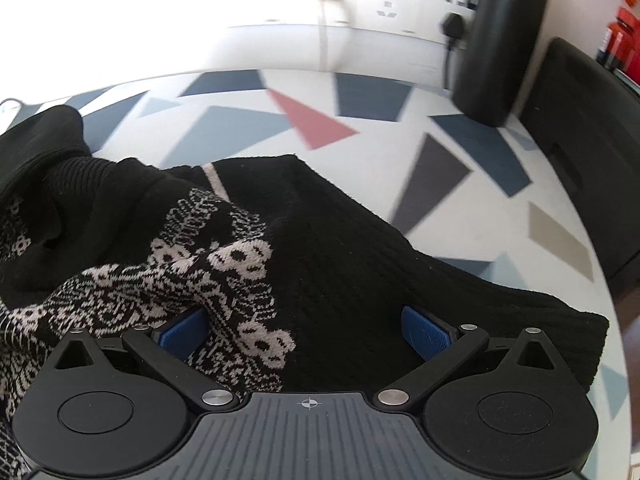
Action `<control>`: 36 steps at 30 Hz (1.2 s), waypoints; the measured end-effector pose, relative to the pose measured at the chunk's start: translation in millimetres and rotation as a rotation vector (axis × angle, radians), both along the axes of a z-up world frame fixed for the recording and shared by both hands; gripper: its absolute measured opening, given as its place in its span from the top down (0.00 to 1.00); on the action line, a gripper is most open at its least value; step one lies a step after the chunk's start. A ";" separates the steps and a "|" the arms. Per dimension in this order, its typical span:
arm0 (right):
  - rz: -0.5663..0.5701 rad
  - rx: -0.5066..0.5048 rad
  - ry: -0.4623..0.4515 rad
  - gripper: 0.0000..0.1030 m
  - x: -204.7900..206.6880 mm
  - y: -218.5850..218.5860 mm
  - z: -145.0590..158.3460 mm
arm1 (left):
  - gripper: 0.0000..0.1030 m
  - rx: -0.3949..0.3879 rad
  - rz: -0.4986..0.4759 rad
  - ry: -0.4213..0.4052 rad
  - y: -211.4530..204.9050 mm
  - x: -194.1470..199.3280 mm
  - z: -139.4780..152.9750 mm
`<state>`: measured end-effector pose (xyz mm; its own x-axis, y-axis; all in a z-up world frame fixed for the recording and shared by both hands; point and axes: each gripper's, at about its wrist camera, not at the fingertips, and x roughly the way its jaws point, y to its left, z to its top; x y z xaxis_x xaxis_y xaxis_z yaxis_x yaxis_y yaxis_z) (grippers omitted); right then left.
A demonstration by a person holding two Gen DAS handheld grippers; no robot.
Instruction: Fold clothes
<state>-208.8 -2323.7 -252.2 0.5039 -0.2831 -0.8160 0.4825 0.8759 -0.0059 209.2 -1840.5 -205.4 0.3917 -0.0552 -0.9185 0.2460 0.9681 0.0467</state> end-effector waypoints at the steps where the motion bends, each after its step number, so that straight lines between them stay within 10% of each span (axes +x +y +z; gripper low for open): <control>1: -0.003 -0.002 -0.003 0.01 -2.2 -5.0 -0.7 | 0.00 -0.013 -0.001 0.003 -1.4 -1.1 -0.6; 10: -0.053 -0.005 -0.011 0.01 5.4 -18.3 -0.6 | 0.03 -0.094 -0.041 0.041 8.9 3.8 -0.3; 13: -0.080 0.026 -0.026 0.01 -2.3 -15.7 9.4 | 0.14 -0.233 -0.158 0.039 22.8 4.3 19.1; 21: -0.111 0.257 -0.141 0.01 -57.5 19.7 28.7 | 0.13 -0.363 -0.202 -0.019 73.8 36.0 51.9; 26: -0.128 0.177 -0.106 0.02 -51.2 46.3 15.2 | 0.22 -0.398 -0.143 0.161 56.1 58.0 21.9; 29: -0.085 0.124 -0.070 0.29 -40.0 56.1 9.3 | 0.51 -0.274 -0.191 0.117 38.4 50.5 14.2; 32: -0.053 0.085 -0.069 0.54 -27.7 63.3 7.1 | 0.68 -0.322 -0.134 0.119 47.0 58.8 11.3; 36: -0.041 0.014 -0.056 0.63 6.9 56.7 2.5 | 0.81 -0.351 -0.106 0.117 56.7 85.5 5.3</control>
